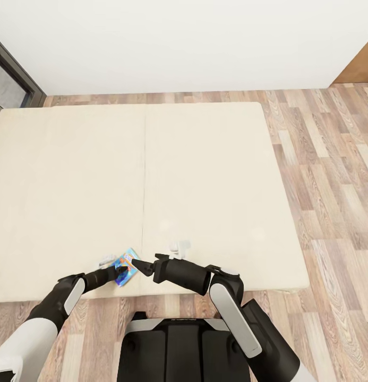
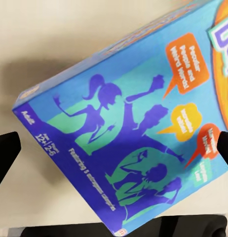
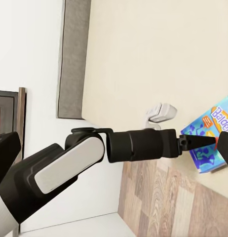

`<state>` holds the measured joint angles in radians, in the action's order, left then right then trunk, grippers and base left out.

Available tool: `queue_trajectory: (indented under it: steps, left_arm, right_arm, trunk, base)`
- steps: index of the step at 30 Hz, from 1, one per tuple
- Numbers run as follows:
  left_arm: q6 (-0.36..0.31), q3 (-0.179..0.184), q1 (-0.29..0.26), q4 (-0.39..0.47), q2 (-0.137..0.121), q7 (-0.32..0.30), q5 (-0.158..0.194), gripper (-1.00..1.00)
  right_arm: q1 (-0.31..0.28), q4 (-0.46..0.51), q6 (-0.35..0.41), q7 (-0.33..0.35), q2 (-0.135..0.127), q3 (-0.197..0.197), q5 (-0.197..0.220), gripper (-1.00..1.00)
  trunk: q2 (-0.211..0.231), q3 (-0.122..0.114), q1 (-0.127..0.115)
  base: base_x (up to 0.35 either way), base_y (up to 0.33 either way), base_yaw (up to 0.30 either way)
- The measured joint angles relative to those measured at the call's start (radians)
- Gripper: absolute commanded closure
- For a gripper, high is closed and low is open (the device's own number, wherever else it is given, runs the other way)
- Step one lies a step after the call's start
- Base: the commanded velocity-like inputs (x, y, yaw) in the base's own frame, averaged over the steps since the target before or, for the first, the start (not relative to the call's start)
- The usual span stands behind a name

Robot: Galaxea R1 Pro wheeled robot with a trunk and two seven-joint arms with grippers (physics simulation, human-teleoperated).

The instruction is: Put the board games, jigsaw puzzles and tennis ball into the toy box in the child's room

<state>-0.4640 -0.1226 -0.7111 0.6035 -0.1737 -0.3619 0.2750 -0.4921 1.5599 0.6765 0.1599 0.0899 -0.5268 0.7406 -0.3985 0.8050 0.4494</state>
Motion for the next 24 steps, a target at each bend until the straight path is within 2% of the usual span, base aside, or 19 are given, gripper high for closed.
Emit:
queue_trajectory:
  steps: [8,16,24]
  left_arm:
    - [0.0,0.0,0.0,0.009,0.0,-0.005,0.0,-1.0]
    - [0.0,0.001,0.0,0.015,0.0,-0.01,0.0,-1.0]
    - [0.0,0.0,0.0,0.015,0.001,-0.01,0.0,-1.0]
  right_arm:
    - [0.0,0.0,0.0,0.0,0.0,0.0,0.0,-1.0]
    - [0.0,0.0,0.0,0.0,0.0,0.0,-0.001,-1.0]
    - [0.0,0.0,0.0,0.0,0.0,0.0,0.0,-1.0]
  trunk:
    - [0.0,0.0,0.0]
    - [0.0,-0.003,0.0]
    - [0.0,-0.004,0.0]
  base:
    - [0.0,0.0,-0.006]
    - [0.0,0.0,-0.125]
    - [0.0,0.0,-0.035]
